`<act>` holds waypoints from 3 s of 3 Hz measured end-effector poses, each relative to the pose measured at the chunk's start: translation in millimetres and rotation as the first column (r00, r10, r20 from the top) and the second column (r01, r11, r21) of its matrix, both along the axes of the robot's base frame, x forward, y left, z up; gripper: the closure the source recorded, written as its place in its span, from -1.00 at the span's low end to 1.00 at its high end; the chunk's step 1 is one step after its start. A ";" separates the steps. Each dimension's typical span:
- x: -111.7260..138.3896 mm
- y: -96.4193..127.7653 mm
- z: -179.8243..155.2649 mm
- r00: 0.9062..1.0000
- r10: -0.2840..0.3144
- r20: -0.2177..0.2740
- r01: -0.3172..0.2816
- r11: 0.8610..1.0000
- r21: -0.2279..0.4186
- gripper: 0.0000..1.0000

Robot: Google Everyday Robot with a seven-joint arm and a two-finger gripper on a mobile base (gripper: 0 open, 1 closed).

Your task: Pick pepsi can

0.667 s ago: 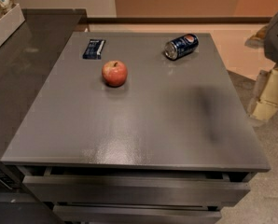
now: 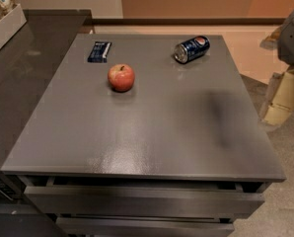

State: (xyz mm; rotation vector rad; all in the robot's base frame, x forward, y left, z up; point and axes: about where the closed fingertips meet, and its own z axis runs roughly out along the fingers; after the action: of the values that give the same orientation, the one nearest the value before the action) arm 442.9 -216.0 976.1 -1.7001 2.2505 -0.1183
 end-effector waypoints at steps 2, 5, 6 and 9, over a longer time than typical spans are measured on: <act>36.3 4.6 -3.8 0.974 -0.208 0.091 0.208 0.978 0.003 -1.00; 128.8 0.0 -7.8 0.798 -0.595 0.090 0.565 0.793 0.228 -1.00; 162.0 -3.9 -15.4 0.739 -0.674 0.003 0.647 0.710 0.277 -1.00; 221.4 -15.1 -37.2 0.538 -0.826 -0.168 0.829 0.483 0.281 -1.00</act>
Offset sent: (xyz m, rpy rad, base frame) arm 0.0653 0.0014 -0.0095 0.0174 -0.1457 -0.4196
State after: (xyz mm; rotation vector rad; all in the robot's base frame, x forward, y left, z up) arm 664.2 -231.1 938.9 -0.2991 2.6985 0.0599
